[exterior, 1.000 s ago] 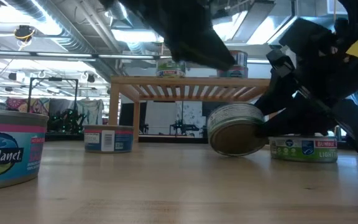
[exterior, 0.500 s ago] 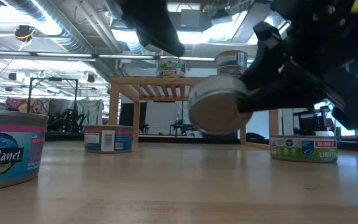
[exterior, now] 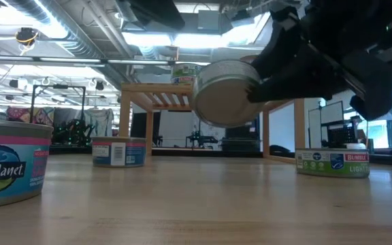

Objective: Stack canned seafood by type on shelf
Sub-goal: Put the green white tuna can on the shelf aligned with the other green white tuna can

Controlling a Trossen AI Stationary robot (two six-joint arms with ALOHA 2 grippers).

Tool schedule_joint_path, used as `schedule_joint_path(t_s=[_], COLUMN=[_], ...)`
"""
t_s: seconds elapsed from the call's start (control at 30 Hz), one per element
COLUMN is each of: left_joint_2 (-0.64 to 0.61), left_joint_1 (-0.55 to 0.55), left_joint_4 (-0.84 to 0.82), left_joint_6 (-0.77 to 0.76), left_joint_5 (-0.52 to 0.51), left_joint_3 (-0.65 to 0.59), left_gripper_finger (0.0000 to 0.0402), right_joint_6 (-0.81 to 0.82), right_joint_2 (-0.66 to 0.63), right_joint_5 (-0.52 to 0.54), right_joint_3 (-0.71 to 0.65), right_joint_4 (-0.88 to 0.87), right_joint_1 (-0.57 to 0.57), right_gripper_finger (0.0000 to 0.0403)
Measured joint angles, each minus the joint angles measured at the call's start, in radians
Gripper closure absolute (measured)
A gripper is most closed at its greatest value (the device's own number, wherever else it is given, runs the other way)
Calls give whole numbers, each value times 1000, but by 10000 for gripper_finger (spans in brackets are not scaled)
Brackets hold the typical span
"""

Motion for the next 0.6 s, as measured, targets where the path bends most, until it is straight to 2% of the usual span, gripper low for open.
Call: schedule_joint_path(t_s=[0.23, 0.6], left_joint_2=[-23, -23], left_joint_1=[1, 1], left_joint_4=[-40, -111], left_joint_6=[-1, -2], left_joint_5=[-57, -60], left_joint_3=[0, 0], left_gripper_finger=[400, 398], right_joint_6=[-79, -131], right_joint_2=[0, -1], right_joint_5=[30, 44], right_joint_3=[26, 36], right_joint_4=[-1, -4], right_joint_1=[0, 0], right_gripper_finger=[252, 252])
